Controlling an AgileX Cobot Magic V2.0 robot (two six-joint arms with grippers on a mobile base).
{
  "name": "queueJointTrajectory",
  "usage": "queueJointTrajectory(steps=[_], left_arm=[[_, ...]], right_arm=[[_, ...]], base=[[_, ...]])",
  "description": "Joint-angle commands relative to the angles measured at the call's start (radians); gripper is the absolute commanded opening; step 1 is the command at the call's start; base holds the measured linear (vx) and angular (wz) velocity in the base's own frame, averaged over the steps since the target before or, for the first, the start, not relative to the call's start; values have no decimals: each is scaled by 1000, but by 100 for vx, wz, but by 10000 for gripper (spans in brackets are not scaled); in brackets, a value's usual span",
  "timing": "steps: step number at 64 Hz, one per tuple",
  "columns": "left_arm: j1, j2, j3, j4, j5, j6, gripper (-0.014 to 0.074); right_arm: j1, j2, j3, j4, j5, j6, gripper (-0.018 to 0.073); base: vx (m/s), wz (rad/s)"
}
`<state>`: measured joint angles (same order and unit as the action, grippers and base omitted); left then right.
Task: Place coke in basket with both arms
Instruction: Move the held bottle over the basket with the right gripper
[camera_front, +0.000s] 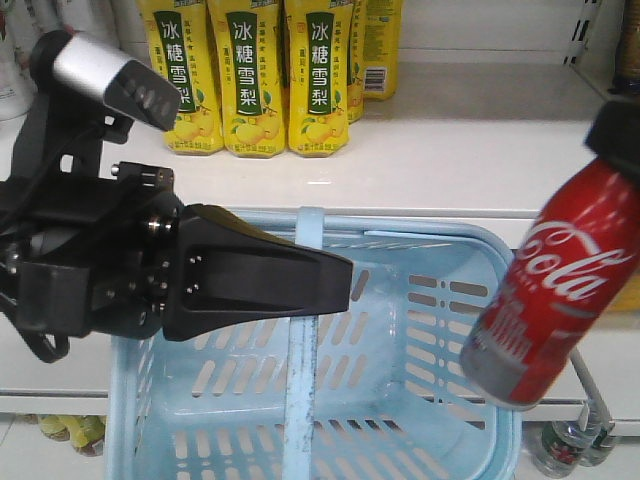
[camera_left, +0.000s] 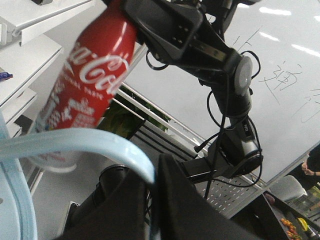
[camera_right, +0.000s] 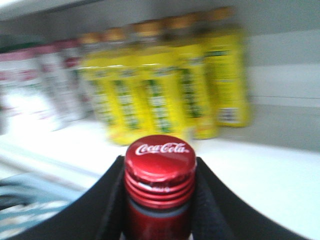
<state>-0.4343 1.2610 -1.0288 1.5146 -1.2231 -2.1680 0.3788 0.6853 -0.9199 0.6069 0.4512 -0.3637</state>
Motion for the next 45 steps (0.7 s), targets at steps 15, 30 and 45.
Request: queueJointTrajectory(steps=[15, 30, 45], left_arm=[[-4, -33, -27, -103, -99, 5, -6], [-4, -33, -27, -103, -99, 5, -6], [-4, -33, -27, -103, -99, 5, -6]], right_arm=[[161, 209, -31, 294, -54, -327, -1], [162, 237, -31, 284, -11, -331, 66], [162, 237, -31, 284, 0, -330, 327]], base=[[0, 0], [0, 0], [0, 0]])
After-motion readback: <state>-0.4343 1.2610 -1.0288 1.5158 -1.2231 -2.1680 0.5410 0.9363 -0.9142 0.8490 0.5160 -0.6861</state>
